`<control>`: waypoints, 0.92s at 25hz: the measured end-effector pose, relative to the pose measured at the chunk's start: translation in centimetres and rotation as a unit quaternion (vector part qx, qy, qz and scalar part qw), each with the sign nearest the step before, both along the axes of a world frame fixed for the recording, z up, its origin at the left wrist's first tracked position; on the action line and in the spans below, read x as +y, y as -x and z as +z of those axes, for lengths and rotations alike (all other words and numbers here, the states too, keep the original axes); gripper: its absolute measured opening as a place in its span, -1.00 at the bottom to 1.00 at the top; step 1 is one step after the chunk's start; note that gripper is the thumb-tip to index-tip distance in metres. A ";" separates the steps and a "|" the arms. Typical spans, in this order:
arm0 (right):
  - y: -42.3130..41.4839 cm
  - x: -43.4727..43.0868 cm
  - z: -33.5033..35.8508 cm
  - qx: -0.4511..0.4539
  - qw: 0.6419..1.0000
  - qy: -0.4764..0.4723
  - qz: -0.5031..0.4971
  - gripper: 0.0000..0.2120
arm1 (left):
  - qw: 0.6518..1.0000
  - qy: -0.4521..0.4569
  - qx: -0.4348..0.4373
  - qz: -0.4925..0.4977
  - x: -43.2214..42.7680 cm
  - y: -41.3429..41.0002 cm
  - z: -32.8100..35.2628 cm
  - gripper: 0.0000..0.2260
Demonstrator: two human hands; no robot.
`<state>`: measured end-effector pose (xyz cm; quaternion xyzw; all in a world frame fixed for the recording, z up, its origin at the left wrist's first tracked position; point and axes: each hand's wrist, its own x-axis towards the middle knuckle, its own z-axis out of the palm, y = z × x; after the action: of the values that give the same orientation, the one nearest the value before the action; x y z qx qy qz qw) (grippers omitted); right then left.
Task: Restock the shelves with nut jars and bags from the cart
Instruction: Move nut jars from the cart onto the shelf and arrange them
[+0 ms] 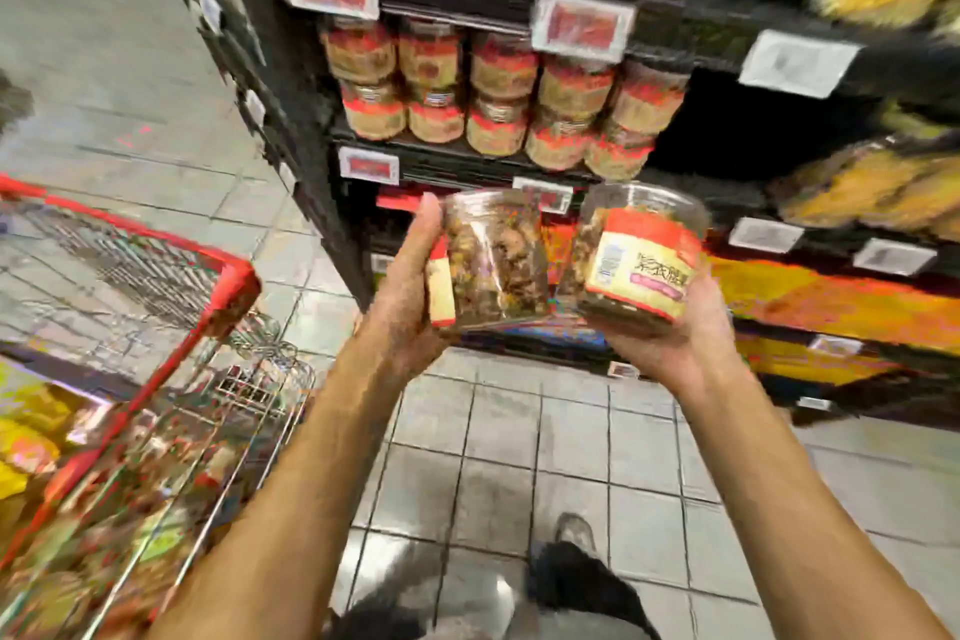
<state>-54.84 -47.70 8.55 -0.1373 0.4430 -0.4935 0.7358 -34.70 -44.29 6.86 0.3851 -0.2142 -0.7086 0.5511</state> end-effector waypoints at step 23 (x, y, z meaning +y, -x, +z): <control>22.9 -20.5 -11.4 -0.022 0.996 0.081 0.018 -0.47 | 0.780 0.164 -0.531 0.287 -28.7 28.4 -11.7 -0.21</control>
<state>-77.70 -68.17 -2.82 -0.1932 0.3830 -0.5174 0.7405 -63.13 -72.98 -4.82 0.6479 -0.4657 -0.1549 0.5826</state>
